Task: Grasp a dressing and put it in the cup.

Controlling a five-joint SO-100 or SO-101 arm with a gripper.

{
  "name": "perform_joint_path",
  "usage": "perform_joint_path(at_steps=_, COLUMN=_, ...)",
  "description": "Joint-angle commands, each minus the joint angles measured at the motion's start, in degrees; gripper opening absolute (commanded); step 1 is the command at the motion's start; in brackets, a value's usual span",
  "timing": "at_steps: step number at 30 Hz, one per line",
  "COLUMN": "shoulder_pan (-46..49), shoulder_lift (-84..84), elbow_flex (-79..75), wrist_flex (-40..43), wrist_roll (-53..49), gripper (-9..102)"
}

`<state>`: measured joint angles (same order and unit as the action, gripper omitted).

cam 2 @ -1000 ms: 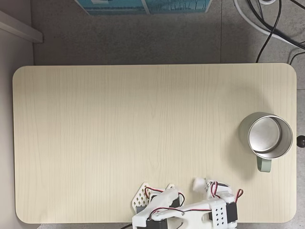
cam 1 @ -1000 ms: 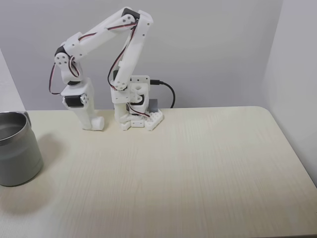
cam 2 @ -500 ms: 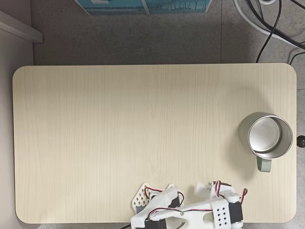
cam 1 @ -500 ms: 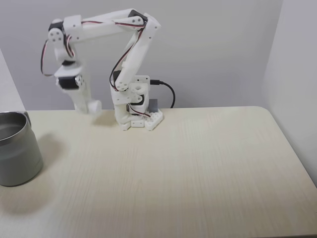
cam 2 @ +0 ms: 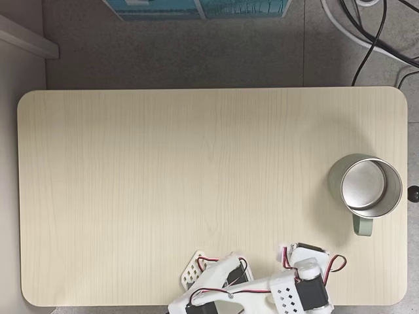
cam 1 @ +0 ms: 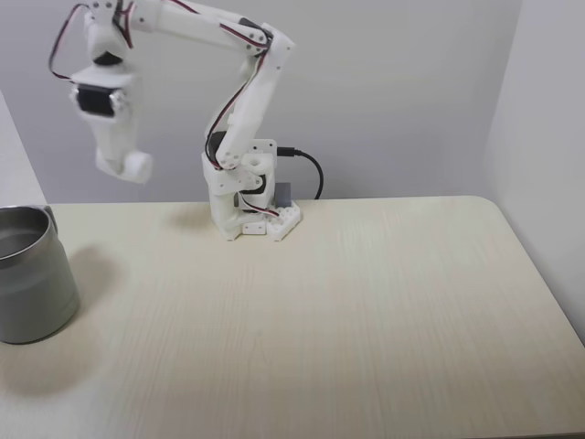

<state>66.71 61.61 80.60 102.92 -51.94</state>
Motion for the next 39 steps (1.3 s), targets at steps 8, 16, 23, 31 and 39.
perform_joint_path(at_steps=8, shoulder_pan=-3.5, shoulder_lift=16.3, elbow_flex=29.9, wrist_flex=1.9, wrist_roll=12.0, gripper=0)
perform_joint_path(at_steps=16, shoulder_pan=-7.4, shoulder_lift=28.4, elbow_flex=46.8, wrist_flex=1.9, wrist_roll=18.5, gripper=0)
perform_joint_path(at_steps=23, shoulder_pan=-9.4, shoulder_lift=39.9, elbow_flex=60.5, wrist_flex=2.0, wrist_roll=22.8, gripper=0)
perform_joint_path(at_steps=31, shoulder_pan=-10.5, shoulder_lift=48.8, elbow_flex=68.5, wrist_flex=2.0, wrist_roll=24.6, gripper=0)
perform_joint_path(at_steps=39, shoulder_pan=-10.8, shoulder_lift=50.5, elbow_flex=67.9, wrist_flex=2.1, wrist_roll=24.5, gripper=6)
